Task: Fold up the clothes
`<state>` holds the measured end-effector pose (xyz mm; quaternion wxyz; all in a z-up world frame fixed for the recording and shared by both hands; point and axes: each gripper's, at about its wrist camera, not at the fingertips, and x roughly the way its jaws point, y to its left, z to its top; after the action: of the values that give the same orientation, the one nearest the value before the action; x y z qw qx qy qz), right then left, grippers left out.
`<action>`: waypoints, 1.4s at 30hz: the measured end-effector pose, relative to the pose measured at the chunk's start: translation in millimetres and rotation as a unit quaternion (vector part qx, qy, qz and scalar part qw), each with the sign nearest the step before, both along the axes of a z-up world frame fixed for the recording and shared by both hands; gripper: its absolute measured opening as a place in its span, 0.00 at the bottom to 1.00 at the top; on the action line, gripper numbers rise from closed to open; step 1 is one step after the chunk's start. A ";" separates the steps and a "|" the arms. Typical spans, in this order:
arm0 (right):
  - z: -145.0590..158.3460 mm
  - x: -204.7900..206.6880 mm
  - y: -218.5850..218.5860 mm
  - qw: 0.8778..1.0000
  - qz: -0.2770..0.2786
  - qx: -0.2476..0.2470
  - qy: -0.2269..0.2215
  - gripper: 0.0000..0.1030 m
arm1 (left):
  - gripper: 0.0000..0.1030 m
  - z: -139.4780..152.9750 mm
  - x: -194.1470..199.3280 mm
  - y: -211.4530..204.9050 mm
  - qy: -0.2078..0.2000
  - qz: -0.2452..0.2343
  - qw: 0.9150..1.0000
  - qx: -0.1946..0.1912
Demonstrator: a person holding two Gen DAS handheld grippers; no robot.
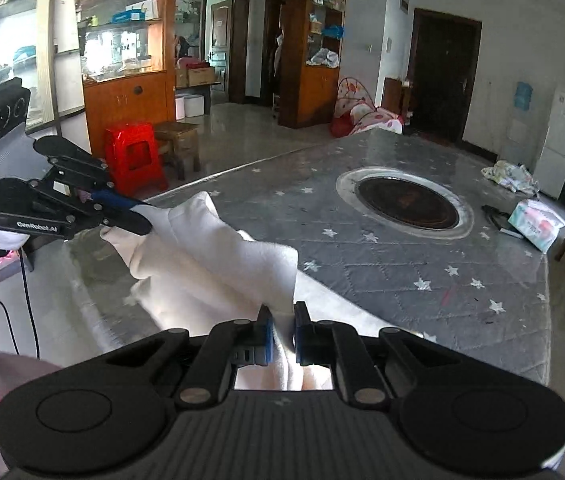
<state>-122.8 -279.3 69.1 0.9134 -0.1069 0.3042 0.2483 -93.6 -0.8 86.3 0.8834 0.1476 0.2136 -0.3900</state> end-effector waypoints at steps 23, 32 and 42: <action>-103.8 124.9 -22.0 0.993 -0.109 0.012 0.036 0.26 | 0.21 -80.7 130.7 -31.6 0.072 0.112 0.990 0.032; -81.0 106.8 -50.9 0.984 -0.171 0.040 0.005 0.23 | 0.30 -68.0 130.2 -16.1 0.073 0.172 0.982 0.016; -95.4 123.0 -17.6 0.990 -0.122 0.054 0.050 0.17 | 0.30 -54.9 119.0 -63.6 0.091 0.086 0.992 -0.013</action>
<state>0.2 -296.9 -26.3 0.9250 -0.0074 0.3465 0.1561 25.5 -64.4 31.5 0.8926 0.0807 0.2999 -0.3268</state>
